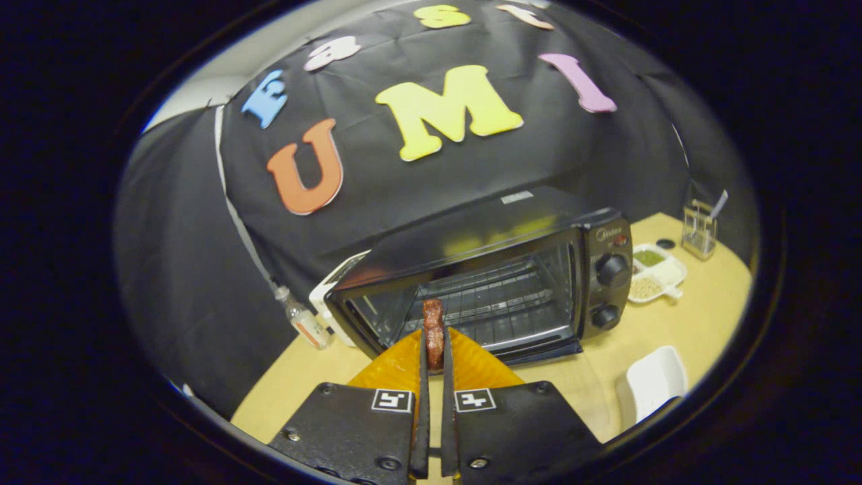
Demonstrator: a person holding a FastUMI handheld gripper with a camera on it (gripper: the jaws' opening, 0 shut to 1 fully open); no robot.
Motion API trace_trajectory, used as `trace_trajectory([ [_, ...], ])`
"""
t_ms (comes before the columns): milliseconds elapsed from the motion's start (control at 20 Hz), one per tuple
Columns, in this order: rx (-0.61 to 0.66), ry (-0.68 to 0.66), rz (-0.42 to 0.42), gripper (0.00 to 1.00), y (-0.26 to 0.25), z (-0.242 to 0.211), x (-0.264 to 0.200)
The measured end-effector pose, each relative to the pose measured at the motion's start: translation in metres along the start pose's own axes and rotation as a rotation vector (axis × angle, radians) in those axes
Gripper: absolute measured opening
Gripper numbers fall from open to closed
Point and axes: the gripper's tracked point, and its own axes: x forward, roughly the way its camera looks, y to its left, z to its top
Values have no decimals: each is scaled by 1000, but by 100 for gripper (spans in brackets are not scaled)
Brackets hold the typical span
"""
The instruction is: Open the toaster oven, put the food inside, and close the toaster oven door.
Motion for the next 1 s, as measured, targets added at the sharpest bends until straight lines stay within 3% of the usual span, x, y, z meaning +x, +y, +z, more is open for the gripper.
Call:
trace_trajectory([
  [250,319,-67,80,10,-28,15,50],
  [500,448,-73,93,10,-49,12,90],
  [600,447,-81,89,10,-52,11,93],
  [700,410,-82,26,14,-65,7,95],
  [900,300,-90,-81,36,-78,7,88],
  [1000,200,-98,-145,54,-83,10,80],
])
